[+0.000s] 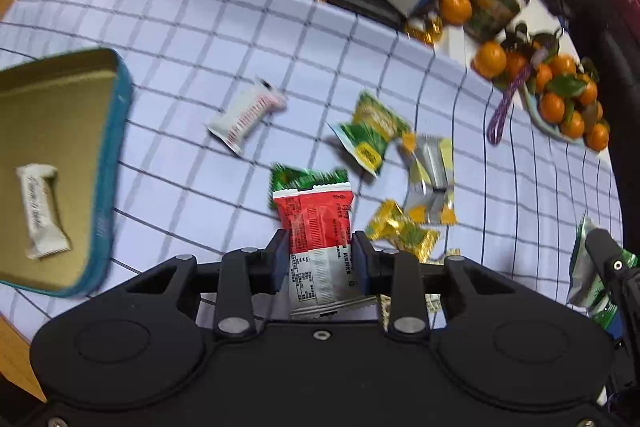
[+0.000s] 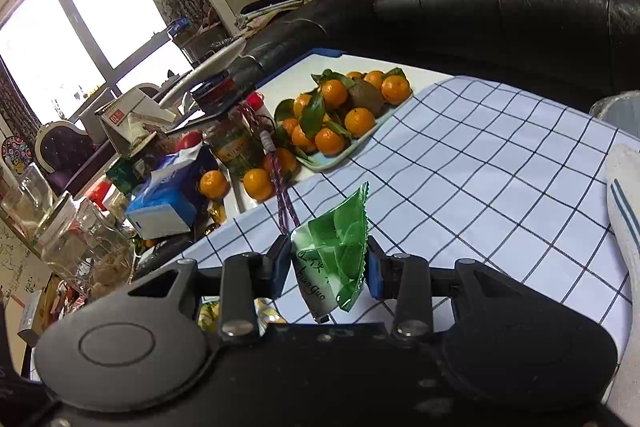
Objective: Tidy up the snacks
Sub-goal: 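Carry both packets over the gold tray and open both tools to drop them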
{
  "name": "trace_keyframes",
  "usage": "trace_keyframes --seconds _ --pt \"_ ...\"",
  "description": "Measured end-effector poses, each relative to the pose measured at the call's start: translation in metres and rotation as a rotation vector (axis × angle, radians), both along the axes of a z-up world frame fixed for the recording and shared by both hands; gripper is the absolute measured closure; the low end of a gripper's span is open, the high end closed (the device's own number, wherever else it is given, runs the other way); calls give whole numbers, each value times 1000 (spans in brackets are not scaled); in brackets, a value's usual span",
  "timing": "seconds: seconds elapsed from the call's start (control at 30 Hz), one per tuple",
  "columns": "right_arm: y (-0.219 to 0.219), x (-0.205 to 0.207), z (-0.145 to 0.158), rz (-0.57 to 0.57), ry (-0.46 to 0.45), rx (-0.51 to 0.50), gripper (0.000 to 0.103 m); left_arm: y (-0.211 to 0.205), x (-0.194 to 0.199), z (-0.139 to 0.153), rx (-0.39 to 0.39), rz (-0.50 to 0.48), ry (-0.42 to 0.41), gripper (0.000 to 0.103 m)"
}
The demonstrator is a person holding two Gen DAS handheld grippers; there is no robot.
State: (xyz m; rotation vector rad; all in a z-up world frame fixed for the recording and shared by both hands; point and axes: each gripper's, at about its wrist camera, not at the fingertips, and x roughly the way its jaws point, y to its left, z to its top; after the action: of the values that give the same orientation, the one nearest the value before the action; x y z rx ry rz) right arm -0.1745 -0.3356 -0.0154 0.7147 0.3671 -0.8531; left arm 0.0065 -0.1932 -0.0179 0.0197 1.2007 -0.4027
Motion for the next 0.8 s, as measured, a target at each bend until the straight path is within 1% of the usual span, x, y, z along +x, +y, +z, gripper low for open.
trace_keyframes --seconds 0.13,0.3,0.4,0.5,0.6,0.67,0.73,0.8 --pt "9 4 15 16 -13 -29 63 25 9 31 18 43 -107 62" --pt "28 15 33 60 -28 -64 63 67 27 65 51 115 -201 62" --pt "44 25 41 106 -29 -89 63 94 38 80 82 160 -266 62" --pt "63 37 48 164 -28 -118 63 121 50 88 139 191 -321 62" --pt "83 51 53 225 -29 -141 63 148 67 91 186 235 -340 62" --pt "96 61 55 263 -28 -152 63 169 77 90 204 283 -340 62" --pt "111 71 56 303 -26 -158 63 187 87 87 215 338 -332 62" --pt "125 80 56 341 -25 -161 63 207 97 80 218 405 -300 62"
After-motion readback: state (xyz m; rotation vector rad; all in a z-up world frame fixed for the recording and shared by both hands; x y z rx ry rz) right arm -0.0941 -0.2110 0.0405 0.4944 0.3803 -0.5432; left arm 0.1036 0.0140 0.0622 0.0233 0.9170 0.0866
